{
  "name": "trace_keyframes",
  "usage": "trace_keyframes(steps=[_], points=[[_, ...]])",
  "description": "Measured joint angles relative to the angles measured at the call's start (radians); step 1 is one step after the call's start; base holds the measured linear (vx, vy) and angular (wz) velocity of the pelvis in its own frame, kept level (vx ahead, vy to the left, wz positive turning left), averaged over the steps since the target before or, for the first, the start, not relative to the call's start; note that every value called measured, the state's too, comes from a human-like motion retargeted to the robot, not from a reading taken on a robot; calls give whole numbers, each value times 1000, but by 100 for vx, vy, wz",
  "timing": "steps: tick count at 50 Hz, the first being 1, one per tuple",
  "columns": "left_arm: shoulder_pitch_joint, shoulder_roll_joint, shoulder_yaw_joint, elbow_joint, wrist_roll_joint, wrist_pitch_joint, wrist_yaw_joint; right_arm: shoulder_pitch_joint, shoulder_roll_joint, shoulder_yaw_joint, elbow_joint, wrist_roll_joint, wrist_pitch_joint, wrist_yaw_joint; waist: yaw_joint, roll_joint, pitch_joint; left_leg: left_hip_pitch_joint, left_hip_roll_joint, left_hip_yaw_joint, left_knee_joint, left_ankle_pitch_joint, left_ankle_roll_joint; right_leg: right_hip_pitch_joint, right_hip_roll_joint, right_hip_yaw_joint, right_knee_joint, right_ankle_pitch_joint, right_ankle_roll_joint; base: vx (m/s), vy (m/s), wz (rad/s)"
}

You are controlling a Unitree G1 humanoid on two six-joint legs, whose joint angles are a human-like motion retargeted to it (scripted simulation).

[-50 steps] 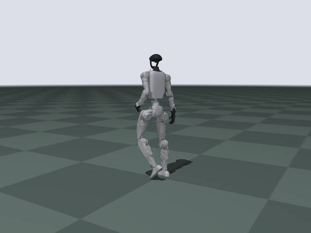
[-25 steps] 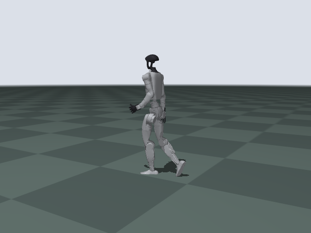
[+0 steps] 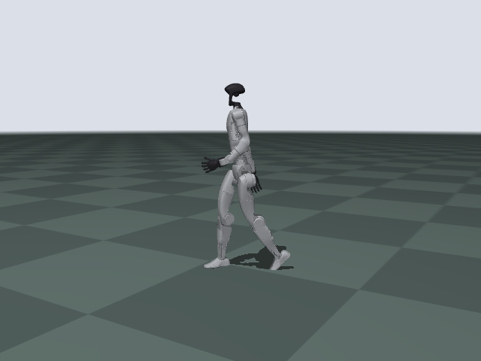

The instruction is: Walk run

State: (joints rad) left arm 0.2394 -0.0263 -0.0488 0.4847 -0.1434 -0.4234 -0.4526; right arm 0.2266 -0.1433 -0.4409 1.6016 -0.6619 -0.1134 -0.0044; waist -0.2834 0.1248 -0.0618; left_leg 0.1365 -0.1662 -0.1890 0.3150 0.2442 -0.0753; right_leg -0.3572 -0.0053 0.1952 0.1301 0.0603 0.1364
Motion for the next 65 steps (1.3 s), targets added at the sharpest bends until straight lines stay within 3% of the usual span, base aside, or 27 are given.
trace_keyframes(steps=[2, 3, 5, 7, 10, 12, 19, 20, 22, 23, 25, 27, 28, 30, 32, 35, 38, 40, 45, 47, 49, 51, 53, 55, 57, 60, 65], points=[[32, -17, -9, 11, 18, 9, -2, -17, -10, -24, -49, 53, -3, -23, -10, 22, -5, -99, 27, 51, 218, 166, -135, 16, -6, -44, 54, -58, -44, 95, -22, 153], [40, -24, -15, 12, 27, 14, 8, -31, -16, -23, -80, 93, -3, -25, -10, 7, -11, -154, 22, 115, 322, 225, -174, 34, -51, -80, 68, -84, -43, 105, -23, 127], [53, -29, -21, 6, 41, 10, 14, -63, -15, -13, -152, 177, 1, -40, 21, -26, -22, -254, 46, 221, 496, 279, -187, 83, -101, -182, 71, -109, -71, 97, -28, 79], [71, -33, -15, -7, 50, 2, 2, -93, 1, -4, -251, 224, -19, -74, 62, -52, -21, -346, 58, 263, 566, 153, -70, 136, -61, -150, 46, -115, -113, 95, -37, 57], [89, -41, -11, -29, 42, 5, -6, -122, 16, 24, -432, 251, -72, -93, 121, -86, 0, -493, 109, 388, 608, -28, 103, 220, -66, -201, 2, -89, -130, 78, -26, 53], [96, -41, -12, -52, 30, 5, 2, -123, 14, 64, -564, 277, -131, -74, 177, -107, 8, -563, 117, 460, 528, -133, 163, 271, -66, -270, -30, -58, -133, 80, -24, 26], [109, -44, -19, -152, 6, 9, 20, -76, 10, 170, -944, 427, -271, 37, 260, -104, 20, -583, 42, 582, -97, -315, 262, 452, 43, -453, -88, 12, -84, 89, -20, 87], [109, -44, -21, -165, 1, 10, 27, -65, 10, 187, -980, 450, -282, 52, 258, -106, 18, -564, 26, 610, -156, -323, 264, 475, 58, -470, -81, 23, -69, 98, -39, 99], [108, -45, -13, -186, -7, 13, 31, -44, 16, 218, -1032, 495, -298, 86, 287, -144, 11, -525, 46, 696, -163, -268, 337, 514, 62, -474, -40, 89, -31, 110, -71, 22], [108, -45, -7, -194, -10, 13, 31, -35, 22, 231, -1049, 517, -302, 107, 314, -161, 8, -505, 65, 713, -148, -304, 337, 527, 61, -475, -1, 150, -3, 119, -78, -13], [104, -43, 0, -204, -18, 12, 34, -15, 40, 253, -1075, 562, -313, 161, 326, -173, 4, -510, 70, 572, -62, -413, 337, 509, 83, -488, 121, 346, 60, 112, -49, 49], [77, -45, 22, -194, -40, 12, 33, -17, 62, 264, -1066, 580, -325, 201, 288, -150, 23, -553, 27, 348, 51, -473, 337, 399, 148, -401, 387, 463, 90, 93, -7, 150], [62, -49, 28, -186, -49, 20, 36, -19, 71, 273, -1056, 588, -321, 202, 271, -138, 35, -509, 69, 424, 90, -504, 337, 346, 171, -349, 547, 463, 78, 107, -1, 128], [34, -41, 24, -175, -56, 31, 67, -15, 102, 294, -1047, 615, -325, 197, 285, -46, 29, -429, 190, 449, 69, -532, 337, 287, 241, -330, 604, 448, 26, 108, 9, 55], [13, -44, 8, -167, -55, 29, 106, 22, 105, 291, -1071, 654, -351, 217, 313, -11, 26, -374, 179, 389, 41, -539, 337, 234, 229, -315, 627, 320, -64, 80, 14, 65], [1, -41, -31, -177, -62, 25, 137, 106, 99, 272, -1129, 692, -377, 219, 257, 18, 27, -295, 132, 283, -39, -472, 337, 120, 102, -373, 620, 174, -178, 92, 15, 237], [10, -28, -61, -213, -70, 8, 102, 186, 84, 256, -1187, 715, -411, 191, 136, 28, 19, -222, 75, 154, -105, -393, 337, 33, -28, -398, 466, 70, -137, 97, 1, 333], [13, -13, -75, -233, -70, 5, 76, 225, 80, 246, -1215, 721, -429, 180, 85, 8, 19, -176, 32, 72, -122, -351, 326, 3, -59, -347, 292, 45, -64, 107, -29, 268], [35, 45, -71, -258, -72, -8, 55, 234, 89, 279, -1234, 713, -421, 140, 88, -68, 39, -49, -2, 7, -101, -231, 233, -23, -10, -24, -44, -97, -24, 94, -45, 115], [55, 57, -68, -250, -74, -13, 55, 195, 94, 293, -1227, 694, -412, 113, 81, -88, 44, -20, -16, -25, -19, -112, 142, -22, -24, -95, -33, -12, -5, 102, -39, 88], [70, 50, -54, -229, -75, -10, 50, 142, 101, 304, -1214, 647, -408, 80, 83, -83, 31, -65, -18, -11, 143, 68, -4, 2, 15, -72, 56, -114, -79, 103, -39, 83], [76, 20, -47, -196, -61, -3, 49, 79, 112, 296, -1191, 597, -405, 45, 53, -56, 36, -181, 31, 35, 407, 207, -124, 19, 16, -112, 144, -185, -101, 107, -43, 193], [79, -26, -48, -170, -44, 2, 81, 18, 117, 294, -1175, 596, -397, 37, 27, -48, 42, -300, 101, 103, 621, 271, -159, 73, -4, -197, 153, -221, -112, 93, -37, 193], [89, -66, -53, -153, -53, 3, 112, -29, 124, 306, -1188, 647, -391, 49, 47, -74, 34, -383, 106, 199, 666, 175, -42, 127, -17, -231, 128, -233, -138, 89, -32, 71], [112, -80, -61, -147, -76, 7, 111, -60, 129, 307, -1221, 710, -404, 60, 101, -99, 38, -477, 97, 276, 673, 50, 38, 181, -10, -231, 91, -214, -155, 97, -34, 16], [139, -52, -57, -153, -78, 11, 80, -78, 110, 327, -1284, 748, -442, 39, 178, -159, 48, -597, 92, 393, 573, -102, 95, 257, -17, -245, 22, -131, -154, 85, -37, 15], [139, 32, -39, -188, -1, -4, 70, -55, 52, 336, -1369, 652, -446, 34, 276, -169, 54, -654, 105, 521, 81, -268, 205, 379, 45, -310, -60, 37, -96, 101, -34, 40]])
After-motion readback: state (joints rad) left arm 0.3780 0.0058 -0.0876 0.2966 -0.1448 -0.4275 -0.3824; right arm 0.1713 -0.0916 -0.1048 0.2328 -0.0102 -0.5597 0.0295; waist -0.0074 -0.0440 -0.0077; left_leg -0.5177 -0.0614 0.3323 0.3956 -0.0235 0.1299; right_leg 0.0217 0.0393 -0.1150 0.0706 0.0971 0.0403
